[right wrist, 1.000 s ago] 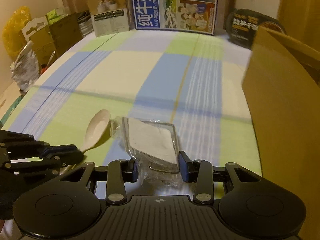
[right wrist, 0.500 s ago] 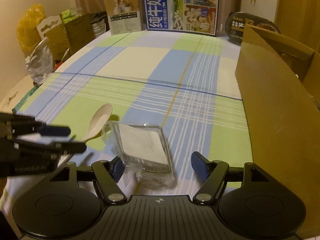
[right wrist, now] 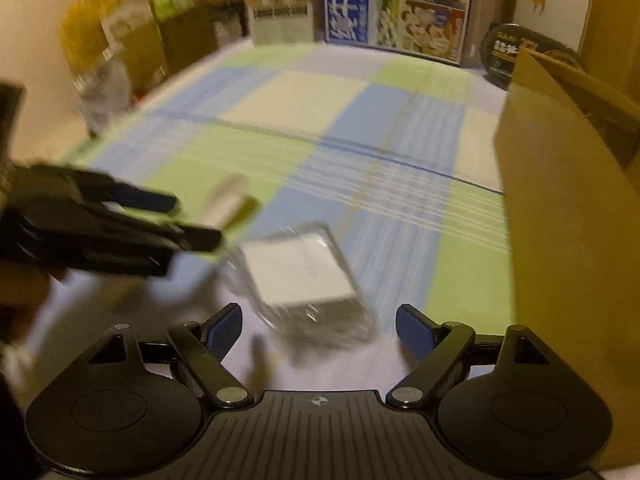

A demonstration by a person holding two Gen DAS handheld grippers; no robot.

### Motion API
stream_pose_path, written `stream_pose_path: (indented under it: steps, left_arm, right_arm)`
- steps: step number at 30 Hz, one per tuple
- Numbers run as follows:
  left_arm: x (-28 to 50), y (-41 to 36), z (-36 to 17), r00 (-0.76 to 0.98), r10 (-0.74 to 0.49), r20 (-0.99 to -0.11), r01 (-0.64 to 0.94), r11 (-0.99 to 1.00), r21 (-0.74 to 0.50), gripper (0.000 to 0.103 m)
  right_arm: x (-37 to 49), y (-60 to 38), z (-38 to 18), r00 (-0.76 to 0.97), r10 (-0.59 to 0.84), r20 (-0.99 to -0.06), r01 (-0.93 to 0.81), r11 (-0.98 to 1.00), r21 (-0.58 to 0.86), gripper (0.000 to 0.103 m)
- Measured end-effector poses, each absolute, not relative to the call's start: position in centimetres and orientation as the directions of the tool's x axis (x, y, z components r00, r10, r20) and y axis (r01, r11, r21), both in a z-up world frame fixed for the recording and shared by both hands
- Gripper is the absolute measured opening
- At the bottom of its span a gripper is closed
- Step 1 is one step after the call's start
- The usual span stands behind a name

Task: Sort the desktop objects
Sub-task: 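Lift the spoon with the left tool while the right tool lifts the plastic bag, then carry the spoon and plastic bag over the cardboard box with both tools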

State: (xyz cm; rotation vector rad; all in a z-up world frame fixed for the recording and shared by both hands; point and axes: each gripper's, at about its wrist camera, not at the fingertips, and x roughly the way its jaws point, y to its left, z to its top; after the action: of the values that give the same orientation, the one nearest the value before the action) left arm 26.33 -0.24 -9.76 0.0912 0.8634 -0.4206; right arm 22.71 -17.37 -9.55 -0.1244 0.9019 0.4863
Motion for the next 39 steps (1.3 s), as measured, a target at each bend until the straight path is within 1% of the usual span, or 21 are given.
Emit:
stream_pose_path:
  steps: [6, 10, 12, 14, 15, 17, 22, 26, 29, 34, 38, 39]
  left_arm:
    - [26.6, -0.2, -9.3, 0.594, -0.318, -0.739, 0.383, 0.920, -0.088, 0.059]
    - [26.9, 0.1, -9.4, 0.592, -0.310, -0.744, 0.373, 0.924, -0.089, 0.059]
    - [27.0, 0.0, -9.4, 0.590, -0.314, -0.744, 0.377, 0.922, -0.090, 0.059]
    - [27.0, -0.1, -9.4, 0.586, -0.323, -0.743, 0.390, 0.916, -0.091, 0.059]
    - [27.0, -0.3, -9.5, 0.586, -0.324, -0.743, 0.398, 0.913, -0.085, 0.059]
    - [27.0, -0.7, -9.5, 0.590, -0.317, -0.742, 0.408, 0.911, -0.065, 0.059]
    - [27.5, -1.5, -9.8, 0.597, -0.312, -0.739, 0.427, 0.903, -0.037, 0.059]
    - [28.0, -2.4, -10.1, 0.607, -0.301, -0.735, 0.442, 0.897, -0.002, 0.057]
    - [28.0, -3.3, -10.6, 0.610, -0.286, -0.739, 0.469, 0.882, 0.046, 0.042]
    - [27.7, -3.6, -10.7, 0.631, -0.265, -0.730, 0.459, 0.885, 0.075, 0.041]
    - [27.5, -3.4, -10.7, 0.638, -0.258, -0.726, 0.440, 0.895, 0.069, 0.042]
    - [27.5, -3.3, -10.7, 0.637, -0.261, -0.726, 0.438, 0.897, 0.062, 0.038]
  right_arm:
    - [24.6, -16.7, -10.4, 0.511, 0.368, -0.777, -0.462, 0.880, 0.113, 0.082]
    - [25.2, -16.2, -11.1, 0.503, 0.370, -0.781, -0.471, 0.875, 0.111, 0.081]
    - [25.5, -16.1, -11.2, 0.502, 0.380, -0.777, -0.471, 0.874, 0.123, 0.076]
    - [25.5, -16.0, -11.2, 0.510, 0.383, -0.771, -0.468, 0.875, 0.124, 0.057]
    - [25.5, -16.1, -11.1, 0.522, 0.368, -0.770, -0.451, 0.885, 0.117, 0.056]
    - [25.7, -16.5, -11.1, 0.530, 0.359, -0.768, -0.414, 0.900, 0.136, 0.055]
    - [25.8, -17.3, -10.9, 0.568, 0.298, -0.767, -0.339, 0.934, 0.111, 0.054]
    - [26.0, -17.9, -10.8, 0.577, 0.288, -0.764, -0.316, 0.942, 0.117, 0.054]
    - [26.0, -18.2, -10.8, 0.579, 0.290, -0.762, -0.310, 0.943, 0.123, 0.054]
    - [26.1, -18.3, -10.8, 0.581, 0.294, -0.759, -0.301, 0.944, 0.136, 0.054]
    - [26.1, -18.3, -10.8, 0.583, 0.302, -0.755, -0.298, 0.943, 0.147, 0.054]
    - [26.1, -18.2, -10.7, 0.583, 0.305, -0.753, -0.300, 0.942, 0.149, 0.054]
